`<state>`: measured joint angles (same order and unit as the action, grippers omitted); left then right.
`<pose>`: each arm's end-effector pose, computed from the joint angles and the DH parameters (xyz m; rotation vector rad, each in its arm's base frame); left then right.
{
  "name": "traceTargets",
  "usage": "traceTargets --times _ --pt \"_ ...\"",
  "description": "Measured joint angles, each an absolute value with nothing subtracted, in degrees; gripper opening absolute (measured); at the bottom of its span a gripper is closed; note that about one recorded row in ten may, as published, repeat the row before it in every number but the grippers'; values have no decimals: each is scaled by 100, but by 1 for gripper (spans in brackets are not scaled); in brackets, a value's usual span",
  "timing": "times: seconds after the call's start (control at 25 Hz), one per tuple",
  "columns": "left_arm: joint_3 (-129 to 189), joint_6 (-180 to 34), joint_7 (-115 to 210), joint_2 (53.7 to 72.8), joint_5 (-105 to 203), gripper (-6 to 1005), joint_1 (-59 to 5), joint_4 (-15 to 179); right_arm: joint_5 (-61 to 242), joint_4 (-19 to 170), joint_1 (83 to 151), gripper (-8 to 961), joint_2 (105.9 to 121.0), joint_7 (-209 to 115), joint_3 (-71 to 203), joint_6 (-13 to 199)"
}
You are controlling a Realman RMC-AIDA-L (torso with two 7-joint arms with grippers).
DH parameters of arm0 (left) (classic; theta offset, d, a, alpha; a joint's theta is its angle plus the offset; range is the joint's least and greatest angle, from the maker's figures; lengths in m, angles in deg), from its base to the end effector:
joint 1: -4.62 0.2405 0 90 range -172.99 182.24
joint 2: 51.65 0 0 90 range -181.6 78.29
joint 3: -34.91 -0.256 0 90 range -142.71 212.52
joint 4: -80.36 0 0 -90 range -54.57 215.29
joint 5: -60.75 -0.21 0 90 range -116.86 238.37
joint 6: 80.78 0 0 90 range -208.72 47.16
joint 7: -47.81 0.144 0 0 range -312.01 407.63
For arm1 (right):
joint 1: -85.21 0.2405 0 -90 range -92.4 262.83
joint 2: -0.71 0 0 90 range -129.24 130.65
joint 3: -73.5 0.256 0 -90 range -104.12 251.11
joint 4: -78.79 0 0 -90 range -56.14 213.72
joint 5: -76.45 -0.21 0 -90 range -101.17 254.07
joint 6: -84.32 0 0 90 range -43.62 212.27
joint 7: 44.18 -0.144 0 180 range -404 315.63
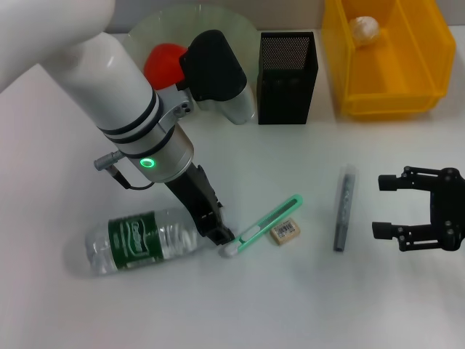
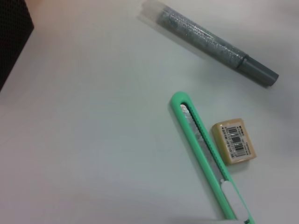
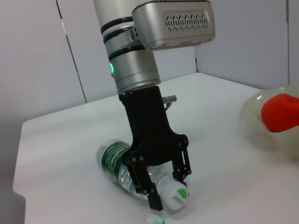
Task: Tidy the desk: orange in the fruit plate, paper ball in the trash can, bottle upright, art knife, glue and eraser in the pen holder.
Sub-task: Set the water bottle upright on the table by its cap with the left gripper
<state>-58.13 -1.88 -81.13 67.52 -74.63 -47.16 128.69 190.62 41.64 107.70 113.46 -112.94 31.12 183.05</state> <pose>-0.1499 0.3605 -0.0896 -2.9980 -0.4541 0.6832 0.3083 0.2805 0.0349 -2.8293 0.4629 0.6179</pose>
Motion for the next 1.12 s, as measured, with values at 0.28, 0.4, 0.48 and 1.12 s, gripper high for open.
traceTargets --times 0.28,0.4,0.48,1.12 --pt "-5325 73 -7960 6719 -7367 463 -4454 13413 19055 4158 10780 835 11355 -11337 3178 18315" --pt "-4554 472 -7585 6695 -7066 454 -4162 13897 19049 4139 10780 834 11356 -11401 3178 18322" --pt "-3891 763 -7210 6676 -6779 449 -3971 14105 19045 4118 10780 834 11365 -11425 3178 18327" --pt "-1356 1774 -4987 6600 -5566 449 -3285 13556 19035 3988 10852 834 11408 -11632 3175 18347"
